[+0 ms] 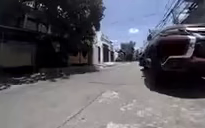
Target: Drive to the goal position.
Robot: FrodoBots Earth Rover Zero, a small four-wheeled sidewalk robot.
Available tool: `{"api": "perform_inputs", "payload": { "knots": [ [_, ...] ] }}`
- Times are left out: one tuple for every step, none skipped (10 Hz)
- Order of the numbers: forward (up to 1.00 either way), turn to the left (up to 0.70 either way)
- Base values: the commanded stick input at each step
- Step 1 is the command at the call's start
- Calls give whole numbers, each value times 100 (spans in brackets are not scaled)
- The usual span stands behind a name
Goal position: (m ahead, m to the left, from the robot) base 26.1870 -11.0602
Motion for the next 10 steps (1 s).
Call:
{"api": "perform_inputs", "payload": {
  "knots": [
    [100, 5],
    [100, 5],
    [100, 5],
    [100, 5],
    [100, 5],
    [100, 5],
    [100, -20],
    [100, -35],
    [100, -35],
    [100, -35]
  ]
}}
